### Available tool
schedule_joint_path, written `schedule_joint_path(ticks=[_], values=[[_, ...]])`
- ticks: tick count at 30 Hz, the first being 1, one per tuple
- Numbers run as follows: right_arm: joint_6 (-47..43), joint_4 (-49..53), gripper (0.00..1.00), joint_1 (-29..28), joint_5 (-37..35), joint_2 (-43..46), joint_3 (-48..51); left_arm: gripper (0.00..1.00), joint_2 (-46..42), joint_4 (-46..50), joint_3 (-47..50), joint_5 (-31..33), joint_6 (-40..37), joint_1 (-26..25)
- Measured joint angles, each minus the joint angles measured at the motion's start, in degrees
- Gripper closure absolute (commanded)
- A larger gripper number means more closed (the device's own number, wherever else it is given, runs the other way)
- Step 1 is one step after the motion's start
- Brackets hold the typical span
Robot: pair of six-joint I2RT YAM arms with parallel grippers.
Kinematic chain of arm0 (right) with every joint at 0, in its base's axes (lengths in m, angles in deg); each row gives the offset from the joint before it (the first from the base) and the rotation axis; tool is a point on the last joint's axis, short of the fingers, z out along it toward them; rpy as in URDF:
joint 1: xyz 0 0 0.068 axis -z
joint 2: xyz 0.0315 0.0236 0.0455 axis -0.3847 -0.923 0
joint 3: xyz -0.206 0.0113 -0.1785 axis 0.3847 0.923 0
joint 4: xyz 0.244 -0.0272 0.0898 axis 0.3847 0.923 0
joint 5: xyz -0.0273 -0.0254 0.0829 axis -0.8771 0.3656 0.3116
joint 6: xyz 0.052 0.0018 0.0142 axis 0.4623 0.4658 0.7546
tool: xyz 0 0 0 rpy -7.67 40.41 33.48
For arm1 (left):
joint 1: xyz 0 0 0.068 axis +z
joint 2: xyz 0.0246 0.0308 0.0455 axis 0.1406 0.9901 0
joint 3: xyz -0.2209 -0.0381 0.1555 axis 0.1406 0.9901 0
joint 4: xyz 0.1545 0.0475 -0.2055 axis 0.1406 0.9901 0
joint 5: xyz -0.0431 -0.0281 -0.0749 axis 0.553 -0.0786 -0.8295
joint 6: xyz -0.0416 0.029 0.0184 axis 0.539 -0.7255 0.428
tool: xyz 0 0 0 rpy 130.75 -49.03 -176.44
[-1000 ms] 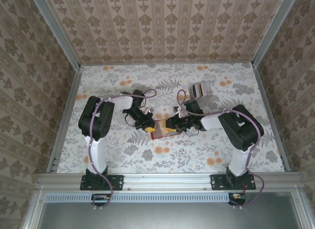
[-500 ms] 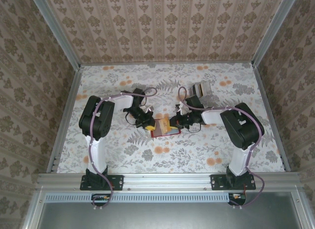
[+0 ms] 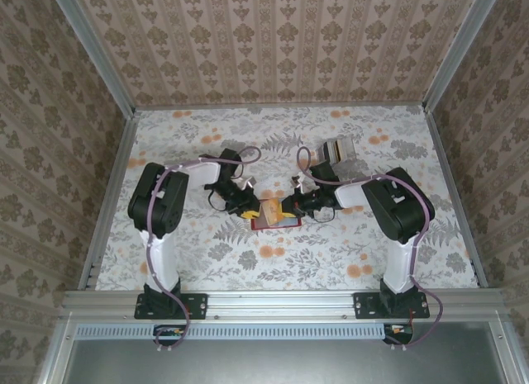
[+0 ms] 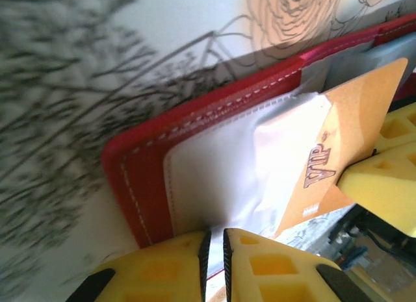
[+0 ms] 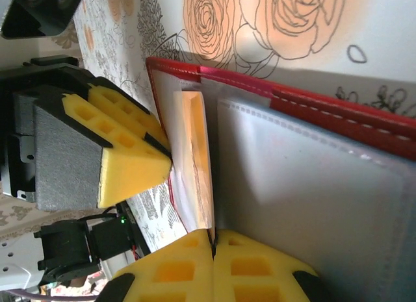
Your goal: Put the credit cards into the card holder
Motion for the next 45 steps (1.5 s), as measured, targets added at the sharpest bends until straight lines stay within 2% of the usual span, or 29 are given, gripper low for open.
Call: schedule_joint_path(ticks=[5,8,13,19,24,31,34,39,45], values=[[0.31,-0.02,0.99,-0.11,0.04,-0.02,0.11,0.78,-8.04,-0.35,6.34,6.01,0.22,1.51],[0.52,-0.04,0.99,-0.15,0.04,-0.02,0.20,0.81,-8.41,-0.63,6.69,6.93,0.20,1.73],[1.25,-0.48,0.99,-0.66,0.02,-0.02,0.22,0.85,-5.68,-1.01,6.47,7.13,0.15,1.42],[4.50,-3.37,1.00,-1.11,-0.24,-0.02,1.53,0.96,-4.04,0.35,4.85,6.29,0.02,1.73],[8.02,-5.33,1.00,-1.95,-1.81,0.46,2.32,1.00,-4.04,0.04,4.94,5.57,0.55,1.73],[10.40,-2.93,1.00,-4.72,-7.26,2.23,1.07,1.00,-4.04,-1.31,5.73,4.02,0.66,1.88],[11.80,-2.25,0.97,-5.90,-9.55,2.25,0.24,1.00,-4.04,-1.92,6.23,3.13,0.85,2.25],[12.72,0.15,0.84,-8.02,-13.27,2.75,-0.98,1.00,-4.26,-3.30,7.45,1.49,1.51,3.10],[11.98,6.67,0.77,-8.90,-17.77,6.32,-0.96,1.00,-4.87,-5.55,9.27,-0.13,1.95,3.91]])
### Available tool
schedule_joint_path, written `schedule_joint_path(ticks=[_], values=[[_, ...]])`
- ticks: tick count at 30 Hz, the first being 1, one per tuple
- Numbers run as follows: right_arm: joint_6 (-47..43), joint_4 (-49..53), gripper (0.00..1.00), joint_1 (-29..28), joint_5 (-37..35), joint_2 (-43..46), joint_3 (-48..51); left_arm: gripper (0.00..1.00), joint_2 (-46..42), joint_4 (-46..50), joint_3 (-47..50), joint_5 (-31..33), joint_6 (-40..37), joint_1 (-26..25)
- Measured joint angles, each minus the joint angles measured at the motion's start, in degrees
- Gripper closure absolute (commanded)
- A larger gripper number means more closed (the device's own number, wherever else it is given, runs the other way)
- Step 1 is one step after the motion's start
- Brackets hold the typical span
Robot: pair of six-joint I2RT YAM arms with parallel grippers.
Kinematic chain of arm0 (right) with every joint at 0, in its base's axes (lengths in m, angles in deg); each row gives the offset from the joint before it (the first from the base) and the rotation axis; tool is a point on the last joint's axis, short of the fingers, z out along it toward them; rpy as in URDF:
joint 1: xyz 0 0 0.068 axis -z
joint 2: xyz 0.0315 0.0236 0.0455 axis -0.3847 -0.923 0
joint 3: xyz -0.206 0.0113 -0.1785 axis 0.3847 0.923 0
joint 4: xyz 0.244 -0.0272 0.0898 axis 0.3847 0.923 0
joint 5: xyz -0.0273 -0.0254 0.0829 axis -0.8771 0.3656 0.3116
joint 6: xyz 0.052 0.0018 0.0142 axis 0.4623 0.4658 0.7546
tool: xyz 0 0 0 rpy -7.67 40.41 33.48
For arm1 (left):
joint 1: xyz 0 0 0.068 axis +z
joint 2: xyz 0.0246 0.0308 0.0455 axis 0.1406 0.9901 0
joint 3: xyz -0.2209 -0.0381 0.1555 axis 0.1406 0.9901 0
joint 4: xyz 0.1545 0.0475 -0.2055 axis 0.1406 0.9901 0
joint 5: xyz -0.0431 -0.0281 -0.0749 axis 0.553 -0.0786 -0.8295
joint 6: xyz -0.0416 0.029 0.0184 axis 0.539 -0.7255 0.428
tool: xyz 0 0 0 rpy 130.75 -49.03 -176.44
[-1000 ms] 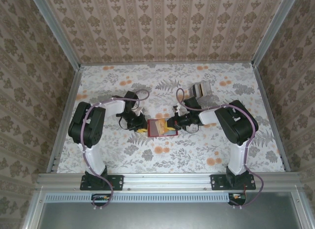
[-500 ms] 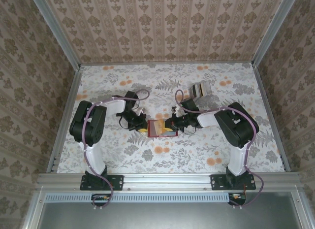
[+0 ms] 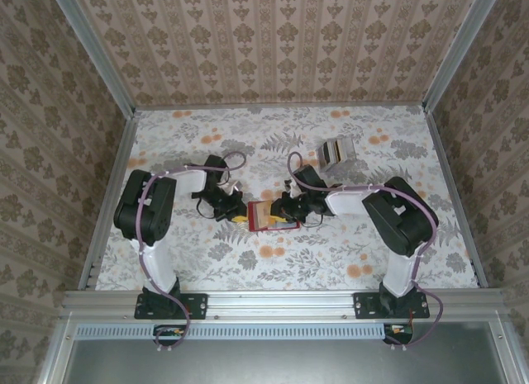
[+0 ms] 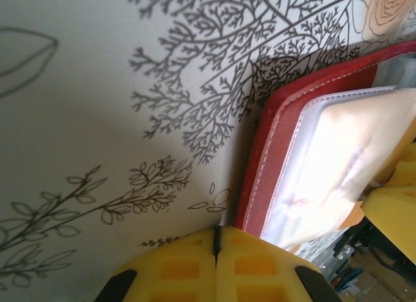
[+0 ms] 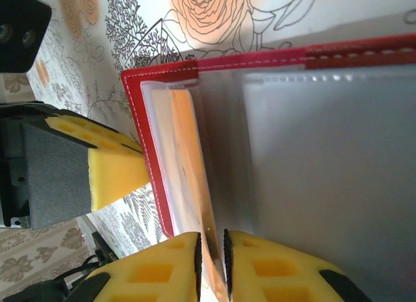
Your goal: Put the credit cards into the card holder
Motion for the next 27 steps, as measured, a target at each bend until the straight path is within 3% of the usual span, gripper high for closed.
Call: schedule_joint_path(ticks=[6,12,27], values=[[-2.08,4.87,0.76,-0.17,-1.84,1.68,-0.09,1.00,-0.46,-1.16,0.85,-0.20,-0.02,0.11],[-3.78,8.85,0.82,-1.33,-2.89,1.64,-1.40,1.00,-0.46,-1.92,1.29,-1.07,-0.02,0.44],[-7.67,16.33,0.59,-4.87,-7.98,-2.03,-10.40,1.00,-0.57,-3.26,2.29,-2.27,-0.02,0.83]])
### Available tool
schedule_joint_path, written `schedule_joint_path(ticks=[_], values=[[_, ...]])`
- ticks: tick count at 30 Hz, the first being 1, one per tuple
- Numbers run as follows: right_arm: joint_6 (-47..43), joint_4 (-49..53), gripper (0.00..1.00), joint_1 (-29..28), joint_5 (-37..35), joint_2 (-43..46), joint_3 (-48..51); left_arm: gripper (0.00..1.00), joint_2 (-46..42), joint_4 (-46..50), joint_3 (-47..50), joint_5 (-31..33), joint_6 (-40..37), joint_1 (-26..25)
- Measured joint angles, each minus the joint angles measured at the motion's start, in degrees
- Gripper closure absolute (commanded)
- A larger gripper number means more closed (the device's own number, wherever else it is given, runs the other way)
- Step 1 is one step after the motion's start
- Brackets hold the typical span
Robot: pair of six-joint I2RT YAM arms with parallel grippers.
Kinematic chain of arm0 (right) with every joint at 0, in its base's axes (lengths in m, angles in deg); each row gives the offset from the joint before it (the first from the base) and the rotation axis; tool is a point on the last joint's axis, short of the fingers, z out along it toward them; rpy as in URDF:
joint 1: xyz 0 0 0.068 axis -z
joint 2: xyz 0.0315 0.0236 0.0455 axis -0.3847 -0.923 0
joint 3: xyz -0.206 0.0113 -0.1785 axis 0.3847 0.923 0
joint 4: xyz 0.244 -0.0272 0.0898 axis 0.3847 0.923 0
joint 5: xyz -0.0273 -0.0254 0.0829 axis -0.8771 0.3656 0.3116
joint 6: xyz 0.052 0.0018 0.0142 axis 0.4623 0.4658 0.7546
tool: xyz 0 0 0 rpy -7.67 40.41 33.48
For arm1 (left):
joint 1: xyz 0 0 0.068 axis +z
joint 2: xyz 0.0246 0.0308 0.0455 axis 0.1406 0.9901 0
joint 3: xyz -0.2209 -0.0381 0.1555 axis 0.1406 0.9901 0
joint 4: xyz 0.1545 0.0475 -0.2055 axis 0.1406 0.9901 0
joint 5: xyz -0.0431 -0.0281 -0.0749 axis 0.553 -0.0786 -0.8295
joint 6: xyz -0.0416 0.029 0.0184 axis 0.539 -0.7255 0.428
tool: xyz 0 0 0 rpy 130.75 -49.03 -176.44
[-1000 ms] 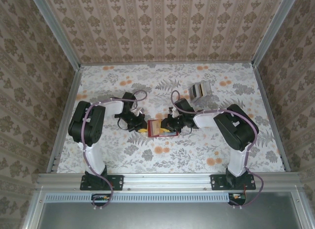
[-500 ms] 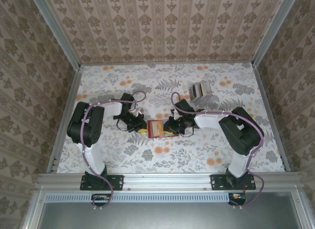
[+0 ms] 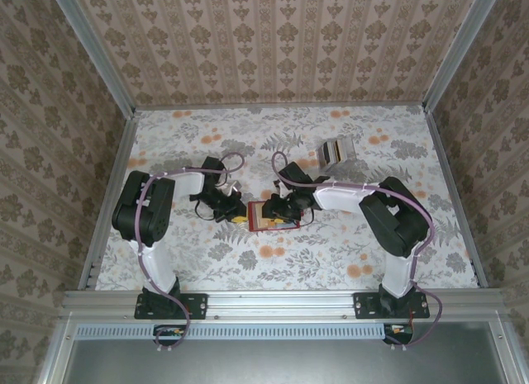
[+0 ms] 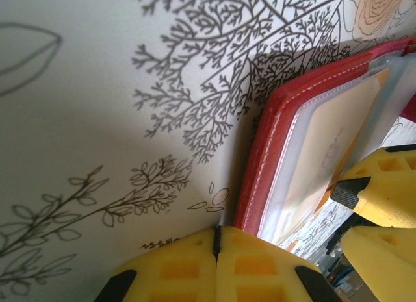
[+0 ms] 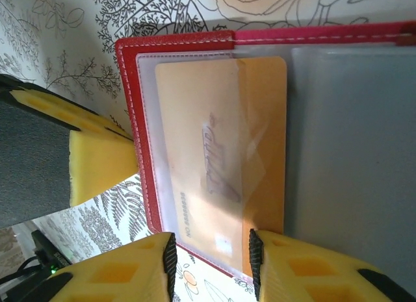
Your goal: Put the credit cards into the card holder
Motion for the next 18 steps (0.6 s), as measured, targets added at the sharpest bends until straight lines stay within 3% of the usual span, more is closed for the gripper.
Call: schedule_joint_path(ticks=[12,18], values=[[-0.90,8.07,0.56,-0.44,-6.67,0.28,-4.59,1.00,-0.11,-0.61,0.37,-0.55,0.00,0.31],[-1.11,9.40,0.60,-0.98,-7.43,-1.90,-7.41,1.00,0.13,-0.61,0.33,-0.98,0.00,0.50]])
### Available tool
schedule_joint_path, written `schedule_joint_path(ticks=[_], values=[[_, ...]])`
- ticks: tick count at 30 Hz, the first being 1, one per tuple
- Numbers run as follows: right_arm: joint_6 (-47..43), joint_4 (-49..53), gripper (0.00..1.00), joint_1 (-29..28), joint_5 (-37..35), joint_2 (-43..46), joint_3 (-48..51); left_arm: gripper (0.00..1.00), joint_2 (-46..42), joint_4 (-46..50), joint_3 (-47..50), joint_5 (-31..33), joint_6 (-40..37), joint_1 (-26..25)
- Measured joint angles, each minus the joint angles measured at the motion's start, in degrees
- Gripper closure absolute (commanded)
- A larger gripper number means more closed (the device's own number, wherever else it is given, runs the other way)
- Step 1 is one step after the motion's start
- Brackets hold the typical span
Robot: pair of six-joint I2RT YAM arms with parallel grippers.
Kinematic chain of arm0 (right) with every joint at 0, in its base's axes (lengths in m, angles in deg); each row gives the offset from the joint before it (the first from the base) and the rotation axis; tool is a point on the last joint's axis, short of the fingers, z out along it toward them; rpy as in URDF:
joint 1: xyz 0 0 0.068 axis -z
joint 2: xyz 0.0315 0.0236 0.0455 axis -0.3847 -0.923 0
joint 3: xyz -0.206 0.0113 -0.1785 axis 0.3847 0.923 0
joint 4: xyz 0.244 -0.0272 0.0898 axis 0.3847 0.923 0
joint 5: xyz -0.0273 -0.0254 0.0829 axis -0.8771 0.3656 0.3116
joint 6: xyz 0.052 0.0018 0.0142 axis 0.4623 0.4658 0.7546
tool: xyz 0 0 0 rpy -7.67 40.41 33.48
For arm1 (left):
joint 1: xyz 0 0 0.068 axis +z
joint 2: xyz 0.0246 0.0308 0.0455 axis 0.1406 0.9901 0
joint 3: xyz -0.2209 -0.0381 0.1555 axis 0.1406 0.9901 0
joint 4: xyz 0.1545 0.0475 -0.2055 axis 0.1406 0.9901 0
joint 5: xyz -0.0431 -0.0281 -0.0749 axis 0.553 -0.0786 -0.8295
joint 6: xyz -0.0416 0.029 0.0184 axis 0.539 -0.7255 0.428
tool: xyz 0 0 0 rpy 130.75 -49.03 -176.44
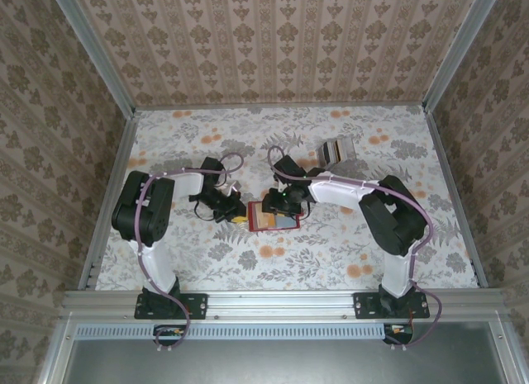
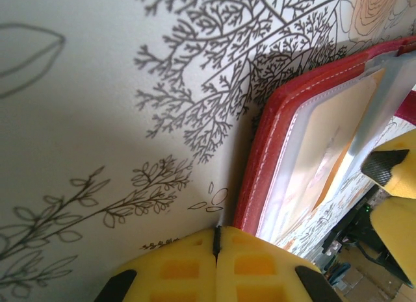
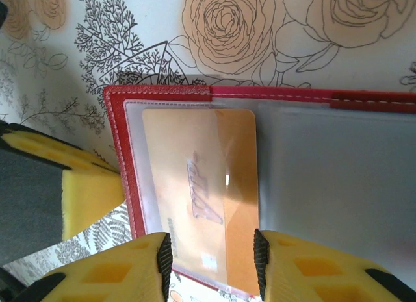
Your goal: Put the credit cards into the card holder
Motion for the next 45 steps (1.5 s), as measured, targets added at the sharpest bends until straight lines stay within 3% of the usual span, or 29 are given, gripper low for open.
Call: schedule_joint_path(ticks=[8,23,28,45], values=[[-1.05,2.47,0.59,-1.62,-0.59,-3.85,-3.93,1.00,1.07,0.61,-0.61,-1.70,-0.02,0.55],[-0.90,2.69,0.55,-2.56,-3.78,-2.19,-3.39,1.00,1.44,0.87,-0.83,-2.27,-0.02,0.72],[-0.48,2.69,0.49,-2.60,-5.01,-1.75,-2.86,1.00,1.42,0.55,-0.59,-2.71,-0.02,0.87],[-2.03,2.19,0.50,-4.52,-4.55,-3.39,-4.74,1.00,1.42,0.50,-0.59,-2.86,-0.02,0.92]])
